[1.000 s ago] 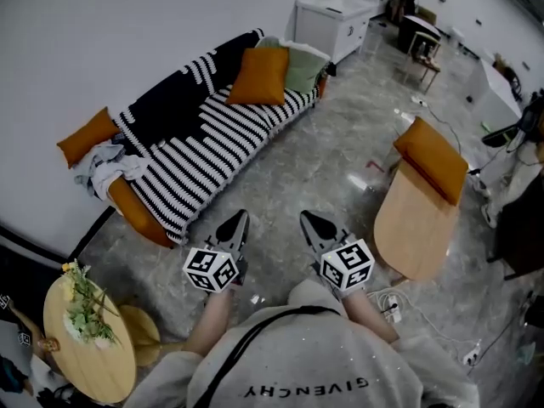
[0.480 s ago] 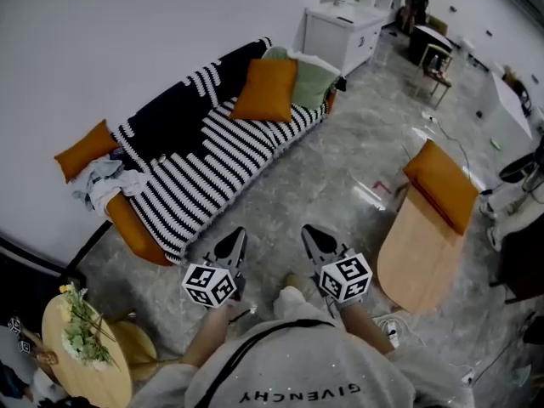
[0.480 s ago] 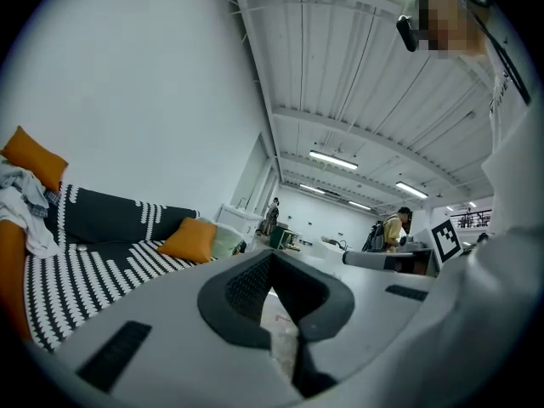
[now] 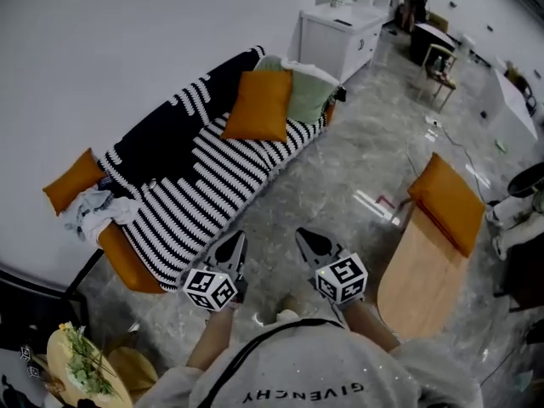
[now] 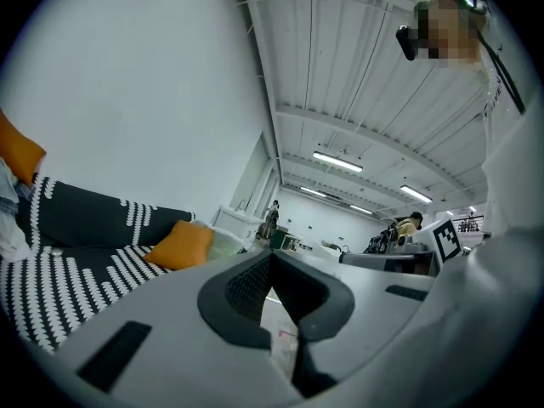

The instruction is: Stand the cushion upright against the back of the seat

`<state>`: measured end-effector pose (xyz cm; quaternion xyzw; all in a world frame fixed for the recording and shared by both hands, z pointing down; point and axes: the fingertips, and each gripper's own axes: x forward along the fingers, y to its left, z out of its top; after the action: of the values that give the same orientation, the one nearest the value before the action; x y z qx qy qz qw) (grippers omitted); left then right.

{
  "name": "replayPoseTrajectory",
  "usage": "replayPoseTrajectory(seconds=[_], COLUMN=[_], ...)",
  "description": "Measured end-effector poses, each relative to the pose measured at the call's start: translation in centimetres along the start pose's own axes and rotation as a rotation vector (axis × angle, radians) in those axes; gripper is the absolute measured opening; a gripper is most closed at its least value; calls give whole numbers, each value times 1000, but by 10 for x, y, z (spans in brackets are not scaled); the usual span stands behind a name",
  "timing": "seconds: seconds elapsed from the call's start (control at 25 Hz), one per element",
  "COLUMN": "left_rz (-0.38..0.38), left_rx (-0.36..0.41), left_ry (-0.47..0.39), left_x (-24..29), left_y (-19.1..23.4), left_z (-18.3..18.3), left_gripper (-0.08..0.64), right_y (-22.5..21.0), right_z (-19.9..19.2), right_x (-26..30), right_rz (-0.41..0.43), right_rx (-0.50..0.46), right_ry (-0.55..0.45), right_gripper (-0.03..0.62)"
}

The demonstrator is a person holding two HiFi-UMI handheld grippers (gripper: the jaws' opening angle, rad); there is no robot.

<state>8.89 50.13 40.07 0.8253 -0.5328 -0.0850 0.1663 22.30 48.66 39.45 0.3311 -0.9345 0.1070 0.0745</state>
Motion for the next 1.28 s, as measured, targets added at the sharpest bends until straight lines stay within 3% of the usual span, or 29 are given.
replayPoseTrajectory(seconds=[0.16, 0.68, 0.96, 1.28], left_rz=[7, 49, -2, -61], left_rx=[-13, -3, -20, -30], left_ry=[-3, 28, 39, 54], left_x=[33, 81, 145, 224], left_y=[6, 37, 67, 113], left_z=[-2, -1, 3, 34], left_gripper=[23, 23, 25, 25], right_y=[-22, -79, -124, -173], right_z=[3, -6, 2, 28], right_x=[19, 46, 89, 156], right_rz=[31, -9, -54, -92], right_rx=[-22, 84, 92, 96], right_ry=[14, 23, 44, 71], right_gripper=[18, 18, 18, 18])
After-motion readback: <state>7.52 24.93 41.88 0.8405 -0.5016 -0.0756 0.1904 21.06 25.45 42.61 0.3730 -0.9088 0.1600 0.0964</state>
